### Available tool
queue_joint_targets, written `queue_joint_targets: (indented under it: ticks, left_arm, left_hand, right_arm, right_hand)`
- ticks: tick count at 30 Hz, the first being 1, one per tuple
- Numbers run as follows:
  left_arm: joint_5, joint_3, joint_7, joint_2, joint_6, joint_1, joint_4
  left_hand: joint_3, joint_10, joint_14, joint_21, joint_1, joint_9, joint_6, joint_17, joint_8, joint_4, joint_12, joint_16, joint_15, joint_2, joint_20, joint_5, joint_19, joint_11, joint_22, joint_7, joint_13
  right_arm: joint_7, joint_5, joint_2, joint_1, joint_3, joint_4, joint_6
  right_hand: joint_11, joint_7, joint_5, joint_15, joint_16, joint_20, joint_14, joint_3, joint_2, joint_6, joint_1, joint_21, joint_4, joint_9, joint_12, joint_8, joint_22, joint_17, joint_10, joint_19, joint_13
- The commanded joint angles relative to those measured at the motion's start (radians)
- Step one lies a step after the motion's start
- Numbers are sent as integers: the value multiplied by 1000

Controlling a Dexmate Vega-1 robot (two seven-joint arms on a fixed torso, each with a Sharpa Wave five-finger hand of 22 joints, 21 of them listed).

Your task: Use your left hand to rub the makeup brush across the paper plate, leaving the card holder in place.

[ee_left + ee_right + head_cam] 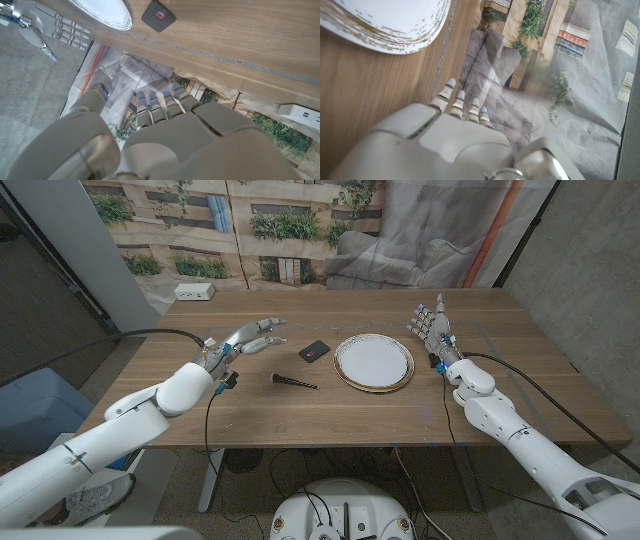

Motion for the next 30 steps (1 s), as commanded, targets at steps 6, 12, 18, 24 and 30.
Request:
queue_joint_targets:
  ticks: [6,12,18,24,30]
  left_arm:
    - [294,42,-10,94,96,10,-108]
    - [362,59,-41,102,157,9,-146]
    - [468,94,-72,109,214,-1,-179]
    - [569,143,-124,97,257,-34,-201]
    - [647,178,-168,78,291,-58,-217]
  left_hand:
    - [0,13,1,-6,46,1,5,5,-3,4,-3,-7,-40,-39,-6,-1,2,-19,2,-17,2]
    - [-9,40,4,-7,74,1,25,5,4,5,2,-6,-42,-72,-1,-5,-5,-38,2,-21,2]
    - [-17,65,9,-9,99,0,49,5,10,6,5,-5,-45,-100,1,-10,-15,-52,2,-33,2]
    - [-22,71,5,-8,115,0,52,6,10,7,3,-6,-44,-116,10,-13,-17,-55,3,-33,2]
    - [-26,79,-8,-10,135,0,54,6,8,8,2,-9,-38,-130,18,-14,-29,-54,4,-33,2]
  right_arm:
    - [1,0,0,0,0,1,-1]
    - [1,0,0,0,0,1,-1]
    - [1,0,0,0,0,1,-1]
    - [1,0,0,0,0,0,-1]
    - [0,0,0,0,0,0,-1]
  right_hand:
    - [4,0,6,9,3,8,-2,0,100,-9,5,5,5,2,7,4,6,3,-8,1,5]
    - [2,1,6,9,3,7,-1,0,100,-8,6,6,5,2,7,5,6,3,-7,1,5]
    - [1,1,6,8,3,7,-1,0,100,-8,6,6,5,2,7,5,6,3,-8,1,5]
    - [0,1,6,9,4,7,0,0,99,-8,5,5,5,2,6,5,6,3,-9,1,5]
    - [0,1,6,8,4,7,-1,0,99,-7,5,6,5,2,6,5,6,3,-9,1,5]
